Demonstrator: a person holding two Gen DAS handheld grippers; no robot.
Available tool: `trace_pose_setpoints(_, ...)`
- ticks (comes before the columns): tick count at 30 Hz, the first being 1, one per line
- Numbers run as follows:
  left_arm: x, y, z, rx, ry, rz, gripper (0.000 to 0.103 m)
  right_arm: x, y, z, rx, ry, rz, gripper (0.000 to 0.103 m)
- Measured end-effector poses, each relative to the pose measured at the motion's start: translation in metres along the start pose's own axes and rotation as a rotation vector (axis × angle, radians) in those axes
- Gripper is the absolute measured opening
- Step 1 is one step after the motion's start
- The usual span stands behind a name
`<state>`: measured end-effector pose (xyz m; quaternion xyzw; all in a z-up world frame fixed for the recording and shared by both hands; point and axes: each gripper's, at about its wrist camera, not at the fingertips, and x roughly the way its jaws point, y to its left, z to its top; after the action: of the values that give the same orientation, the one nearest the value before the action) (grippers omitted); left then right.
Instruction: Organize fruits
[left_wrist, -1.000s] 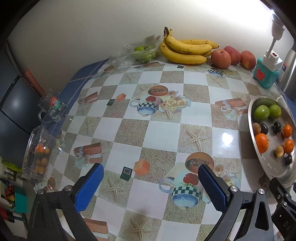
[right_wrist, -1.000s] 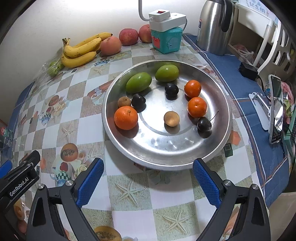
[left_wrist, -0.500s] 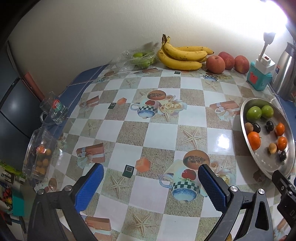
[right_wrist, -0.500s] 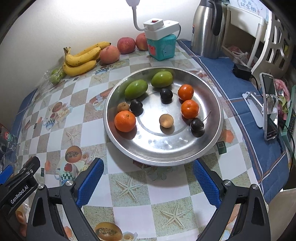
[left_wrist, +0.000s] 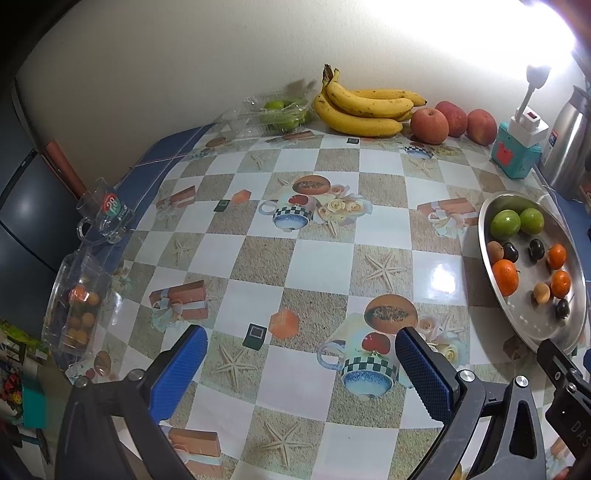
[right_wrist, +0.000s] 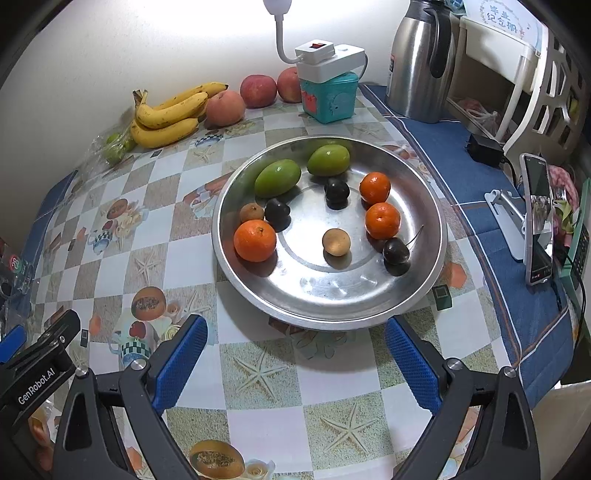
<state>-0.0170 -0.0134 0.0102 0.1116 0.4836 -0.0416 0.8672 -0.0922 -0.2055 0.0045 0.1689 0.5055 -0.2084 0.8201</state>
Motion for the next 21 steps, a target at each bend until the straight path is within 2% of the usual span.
trace_pose_setpoints(21, 0.0035, -0.0022, -0.0010, 0.008, 0.022, -0.023, 0.103, 0.0039, 0.0025, -0.0005, -0.022, 0.014, -0.001, 0.097)
